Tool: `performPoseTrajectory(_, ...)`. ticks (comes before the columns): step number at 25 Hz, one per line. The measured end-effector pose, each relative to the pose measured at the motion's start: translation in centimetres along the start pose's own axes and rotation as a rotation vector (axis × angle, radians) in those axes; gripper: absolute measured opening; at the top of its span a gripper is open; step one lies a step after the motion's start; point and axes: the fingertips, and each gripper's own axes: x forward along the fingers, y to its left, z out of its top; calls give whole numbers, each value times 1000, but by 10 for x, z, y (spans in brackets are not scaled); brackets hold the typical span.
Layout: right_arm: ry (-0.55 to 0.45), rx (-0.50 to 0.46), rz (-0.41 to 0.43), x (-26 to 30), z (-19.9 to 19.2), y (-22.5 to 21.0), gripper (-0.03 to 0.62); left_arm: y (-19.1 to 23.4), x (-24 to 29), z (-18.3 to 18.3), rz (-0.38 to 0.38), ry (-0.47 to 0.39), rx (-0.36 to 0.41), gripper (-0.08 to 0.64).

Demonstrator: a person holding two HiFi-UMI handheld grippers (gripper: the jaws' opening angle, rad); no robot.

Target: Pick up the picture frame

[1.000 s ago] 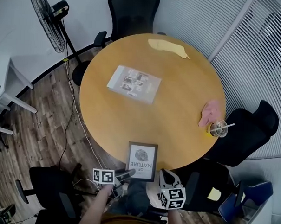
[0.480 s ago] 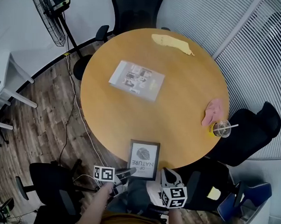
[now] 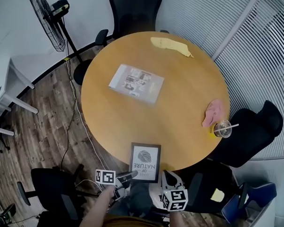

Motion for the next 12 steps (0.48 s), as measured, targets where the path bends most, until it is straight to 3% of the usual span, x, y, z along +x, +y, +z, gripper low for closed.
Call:
performPoseTrajectory(8, -33, 2, -8, -7, 8, 2, 12, -13, 2, 1, -6, -13, 29, 58)
performPoseTrajectory(12, -44, 0, -17, -14, 8, 3, 12, -27, -1, 7, -50, -49, 37, 52)
